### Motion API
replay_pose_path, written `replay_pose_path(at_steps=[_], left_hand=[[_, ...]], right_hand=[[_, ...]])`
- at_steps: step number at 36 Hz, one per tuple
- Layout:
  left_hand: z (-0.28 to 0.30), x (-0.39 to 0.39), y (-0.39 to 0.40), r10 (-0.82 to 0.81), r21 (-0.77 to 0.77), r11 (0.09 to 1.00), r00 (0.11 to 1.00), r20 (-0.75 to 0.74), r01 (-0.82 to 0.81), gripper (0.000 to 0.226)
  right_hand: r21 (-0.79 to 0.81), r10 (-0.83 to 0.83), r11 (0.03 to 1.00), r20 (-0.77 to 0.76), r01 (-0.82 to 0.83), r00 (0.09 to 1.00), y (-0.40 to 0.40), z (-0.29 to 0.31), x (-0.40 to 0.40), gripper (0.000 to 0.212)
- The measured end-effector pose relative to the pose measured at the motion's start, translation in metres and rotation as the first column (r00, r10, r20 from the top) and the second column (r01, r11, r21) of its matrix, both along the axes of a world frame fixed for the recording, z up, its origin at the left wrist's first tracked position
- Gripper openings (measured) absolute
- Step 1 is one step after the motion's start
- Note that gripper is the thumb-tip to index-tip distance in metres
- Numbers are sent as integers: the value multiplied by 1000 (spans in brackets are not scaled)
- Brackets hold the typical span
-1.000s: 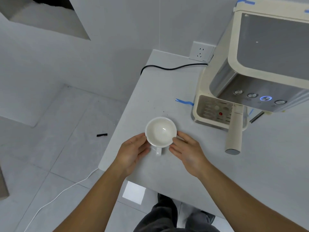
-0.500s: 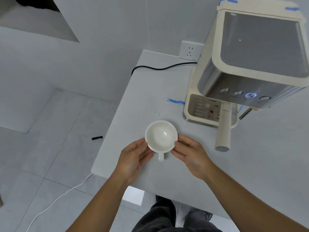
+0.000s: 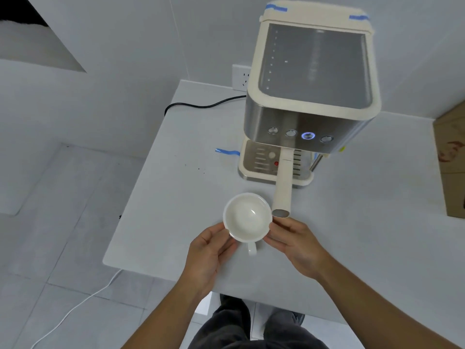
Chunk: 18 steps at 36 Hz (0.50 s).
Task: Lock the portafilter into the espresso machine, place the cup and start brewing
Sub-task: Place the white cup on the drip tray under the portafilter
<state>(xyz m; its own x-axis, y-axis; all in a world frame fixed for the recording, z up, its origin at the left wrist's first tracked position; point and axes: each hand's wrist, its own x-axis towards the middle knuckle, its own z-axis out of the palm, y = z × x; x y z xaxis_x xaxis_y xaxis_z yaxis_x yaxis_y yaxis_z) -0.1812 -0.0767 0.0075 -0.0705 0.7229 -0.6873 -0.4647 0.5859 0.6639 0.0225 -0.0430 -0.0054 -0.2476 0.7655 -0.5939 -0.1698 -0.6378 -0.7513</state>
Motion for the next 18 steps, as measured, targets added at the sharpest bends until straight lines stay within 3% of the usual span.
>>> replay_pose_path(at_steps=[9,18], left_hand=[[1,40,6,-12,-9,1000,999,30,12,22],[2,49,30,-100,23,995,995,-14,100,24]], right_hand=[[41,28,999,25,-29,999,1,12,37,39],[68,-68,995,-18,69,998,15,22,41,30]])
